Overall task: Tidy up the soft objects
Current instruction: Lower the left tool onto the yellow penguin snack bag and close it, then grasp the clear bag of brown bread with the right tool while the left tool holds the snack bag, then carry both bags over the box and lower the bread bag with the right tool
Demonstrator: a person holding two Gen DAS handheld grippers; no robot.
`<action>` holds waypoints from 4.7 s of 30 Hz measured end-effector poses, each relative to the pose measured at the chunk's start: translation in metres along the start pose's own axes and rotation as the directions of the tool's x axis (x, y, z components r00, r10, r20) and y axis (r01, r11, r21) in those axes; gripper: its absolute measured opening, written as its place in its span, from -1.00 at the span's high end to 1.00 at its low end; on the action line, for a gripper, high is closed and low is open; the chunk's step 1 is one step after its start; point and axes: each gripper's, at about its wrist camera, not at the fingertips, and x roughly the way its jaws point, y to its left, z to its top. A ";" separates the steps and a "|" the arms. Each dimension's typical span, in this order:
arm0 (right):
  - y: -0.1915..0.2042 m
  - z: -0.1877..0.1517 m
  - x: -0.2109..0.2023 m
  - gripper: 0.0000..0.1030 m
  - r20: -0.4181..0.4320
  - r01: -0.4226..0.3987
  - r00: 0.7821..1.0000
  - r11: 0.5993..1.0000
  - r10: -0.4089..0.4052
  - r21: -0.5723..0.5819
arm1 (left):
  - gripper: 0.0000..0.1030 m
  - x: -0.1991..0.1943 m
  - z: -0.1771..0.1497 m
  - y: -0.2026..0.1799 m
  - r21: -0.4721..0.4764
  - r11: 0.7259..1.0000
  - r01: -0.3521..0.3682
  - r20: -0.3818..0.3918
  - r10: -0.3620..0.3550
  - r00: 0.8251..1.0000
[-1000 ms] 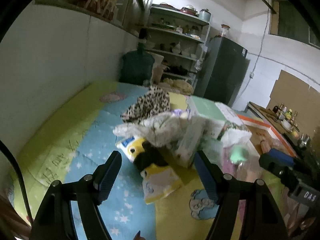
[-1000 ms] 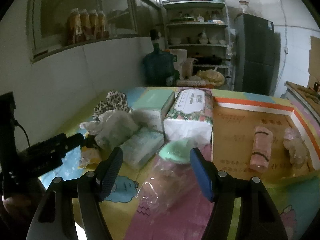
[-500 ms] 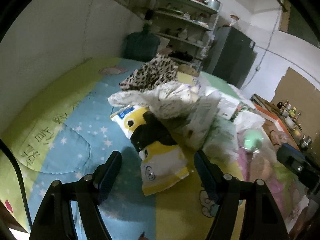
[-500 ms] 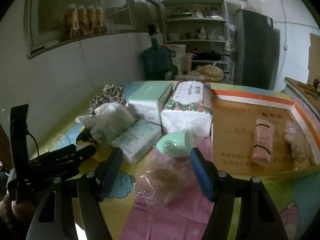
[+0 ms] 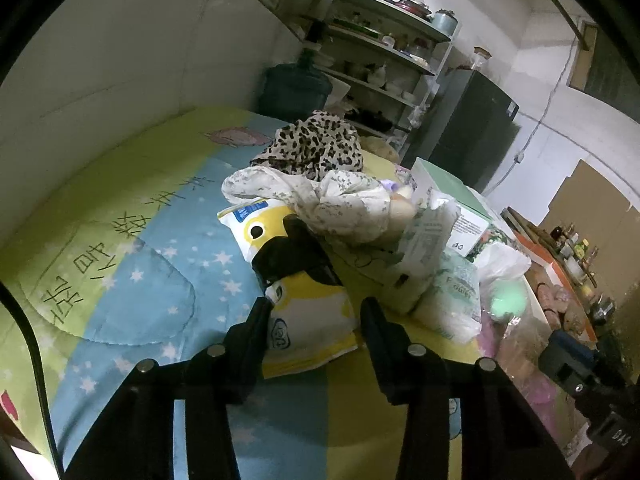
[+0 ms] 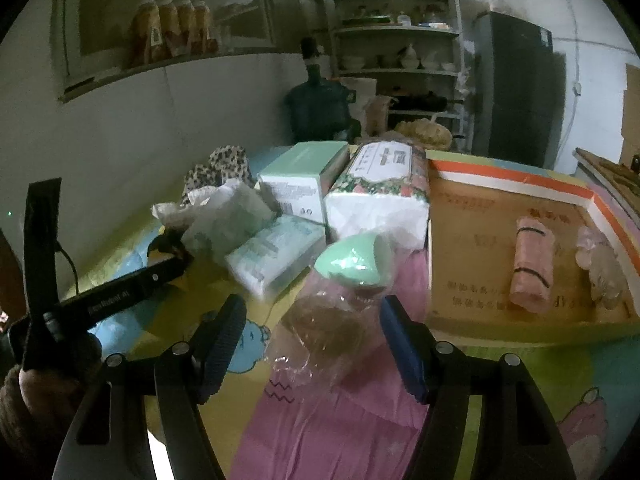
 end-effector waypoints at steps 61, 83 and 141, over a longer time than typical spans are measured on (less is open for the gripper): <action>-0.024 0.028 -0.046 -0.15 0.162 -0.002 0.987 1.000 0.000 0.013 | 0.13 -0.060 0.017 -0.085 0.213 0.977 0.016 0.218 -0.064 0.974; -0.082 0.029 -0.070 -0.15 0.209 0.054 0.975 0.994 -0.072 0.092 | 0.12 -0.038 0.016 -0.158 0.319 0.942 0.109 0.173 -0.171 0.970; -0.275 0.033 -0.087 -0.15 0.200 0.269 0.922 0.920 -0.331 0.284 | 0.13 0.083 0.006 -0.355 0.481 0.803 0.351 -0.139 -0.325 0.935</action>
